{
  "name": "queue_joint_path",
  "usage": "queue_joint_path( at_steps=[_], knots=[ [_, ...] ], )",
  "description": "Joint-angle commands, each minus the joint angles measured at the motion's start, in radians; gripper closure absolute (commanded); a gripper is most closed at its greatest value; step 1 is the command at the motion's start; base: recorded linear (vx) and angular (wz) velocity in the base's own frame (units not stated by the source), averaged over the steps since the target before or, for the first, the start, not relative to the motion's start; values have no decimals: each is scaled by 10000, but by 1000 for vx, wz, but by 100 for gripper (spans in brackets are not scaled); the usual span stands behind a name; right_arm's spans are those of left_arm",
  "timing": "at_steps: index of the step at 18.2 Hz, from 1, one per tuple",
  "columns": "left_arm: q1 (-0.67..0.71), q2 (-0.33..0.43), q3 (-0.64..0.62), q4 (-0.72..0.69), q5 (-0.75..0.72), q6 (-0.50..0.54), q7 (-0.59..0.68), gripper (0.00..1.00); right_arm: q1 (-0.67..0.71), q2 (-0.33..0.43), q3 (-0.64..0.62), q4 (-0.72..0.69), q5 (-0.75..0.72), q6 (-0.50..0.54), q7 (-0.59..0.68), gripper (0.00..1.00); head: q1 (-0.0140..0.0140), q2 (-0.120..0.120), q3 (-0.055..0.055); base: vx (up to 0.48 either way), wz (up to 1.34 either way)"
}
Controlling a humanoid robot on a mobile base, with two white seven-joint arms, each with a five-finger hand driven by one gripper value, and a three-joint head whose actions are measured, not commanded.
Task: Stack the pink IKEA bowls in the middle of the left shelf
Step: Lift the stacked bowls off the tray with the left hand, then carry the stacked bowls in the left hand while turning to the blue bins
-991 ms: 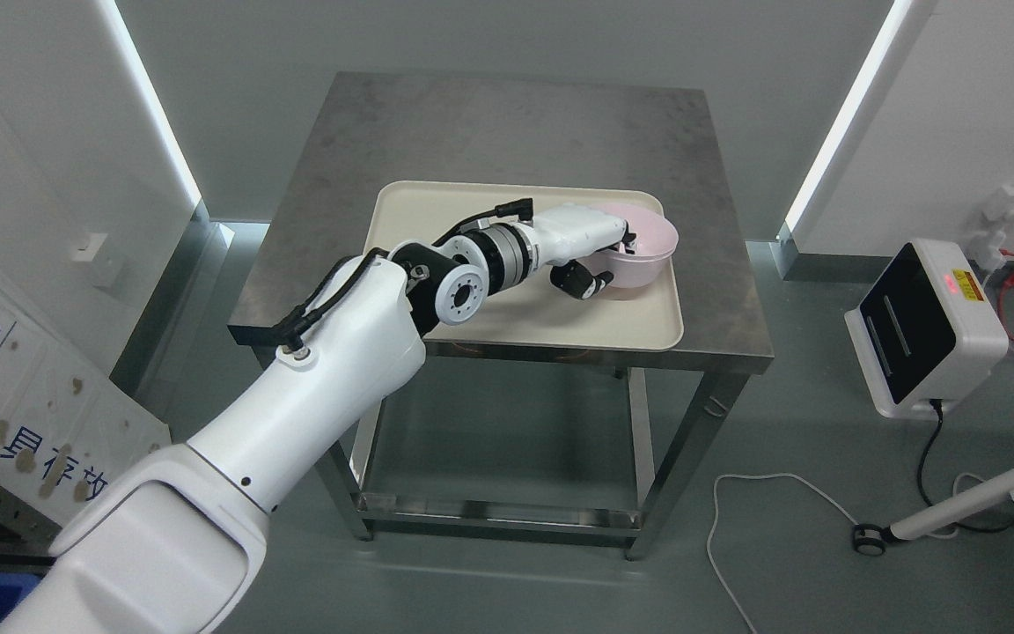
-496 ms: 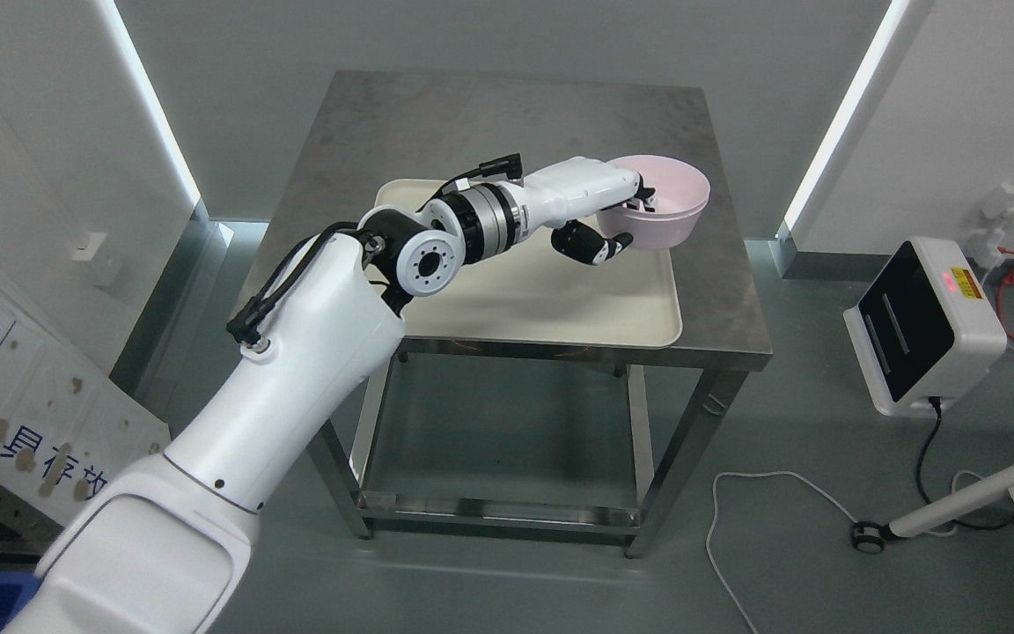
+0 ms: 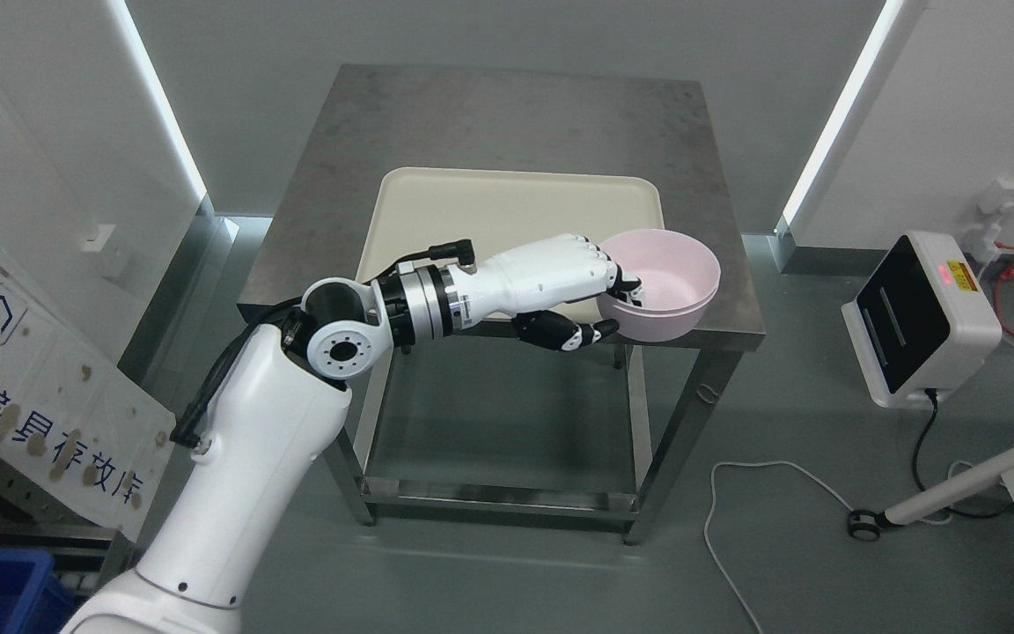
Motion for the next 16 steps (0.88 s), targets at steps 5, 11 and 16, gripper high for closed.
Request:
queue_joint_path(
  at_steps=[5, 11, 16],
  knots=[
    [2273, 5, 3130, -2622, 162, -880, -122, 96, 292, -175, -123, -337, -148, 17, -8, 0, 0, 0, 0, -179, -38],
    [2690, 128, 3759, -2669, 483, -880, -398, 96, 292, -175, -123, -337, -148, 2, -8, 0, 0, 0, 0, -186, -197],
    [2751, 174, 4435, -2669, 882, -880, -398, 96, 292, -175, -107, -337, -148, 2, -8, 0, 0, 0, 0, -161, -212]
  ],
)
